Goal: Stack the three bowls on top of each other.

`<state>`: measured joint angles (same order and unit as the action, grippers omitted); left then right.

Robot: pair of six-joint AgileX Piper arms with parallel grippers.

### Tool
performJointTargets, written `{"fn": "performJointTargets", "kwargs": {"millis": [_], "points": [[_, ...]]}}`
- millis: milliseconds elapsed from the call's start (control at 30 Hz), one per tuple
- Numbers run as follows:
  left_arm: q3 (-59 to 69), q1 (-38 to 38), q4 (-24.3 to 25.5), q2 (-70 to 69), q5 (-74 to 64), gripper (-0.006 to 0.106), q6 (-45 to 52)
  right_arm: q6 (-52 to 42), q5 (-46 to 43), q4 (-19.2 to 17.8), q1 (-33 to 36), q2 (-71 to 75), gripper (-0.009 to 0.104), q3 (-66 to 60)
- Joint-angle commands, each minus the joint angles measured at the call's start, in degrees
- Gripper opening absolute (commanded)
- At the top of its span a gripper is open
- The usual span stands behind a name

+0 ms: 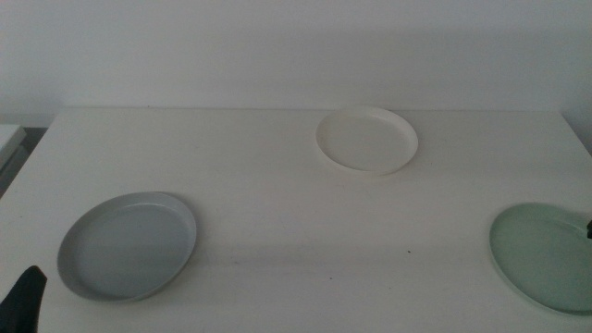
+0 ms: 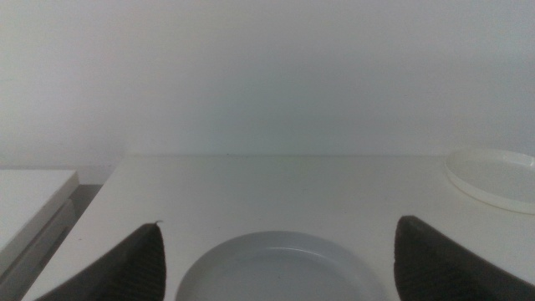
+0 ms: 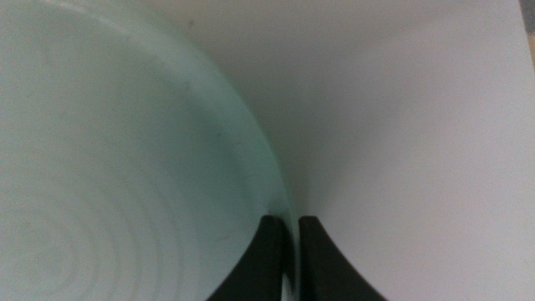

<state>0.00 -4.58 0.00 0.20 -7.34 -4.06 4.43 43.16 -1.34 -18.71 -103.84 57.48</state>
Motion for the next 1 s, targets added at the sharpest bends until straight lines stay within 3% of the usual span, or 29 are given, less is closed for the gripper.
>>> {"fn": "performJointTargets", "kwargs": {"millis": [0, 133, 267, 467, 700, 967], "points": [[0.00, 0.00, 0.00, -0.20, 0.72, 0.094, -0.36, 0.26, 1.98, -0.81, 0.37, 3.14, -0.002, -0.22], [0.00, 0.00, 0.00, -0.20, 0.72, 0.094, -0.36, 0.39, 5.21, 1.34, 4.43, 11.30, -0.002, 2.45], [0.00, 0.00, 0.00, -0.20, 0.72, 0.094, -0.36, 0.39, 12.56, 5.98, 13.04, 13.72, -0.002, 9.75], [0.00, 0.00, 0.00, -0.20, 0.72, 0.094, -0.36, 0.16, 10.27, 14.12, 26.21, 7.92, -0.002, 16.06], [0.00, 0.00, 0.00, -0.20, 0.72, 0.094, -0.36, 0.68, 4.05, 16.72, 36.90, -2.49, -0.002, 20.78], [0.00, 0.00, 0.00, -0.20, 0.72, 0.094, -0.36, 0.79, 2.94, 16.88, 38.99, -9.94, -0.002, 23.91]]}}
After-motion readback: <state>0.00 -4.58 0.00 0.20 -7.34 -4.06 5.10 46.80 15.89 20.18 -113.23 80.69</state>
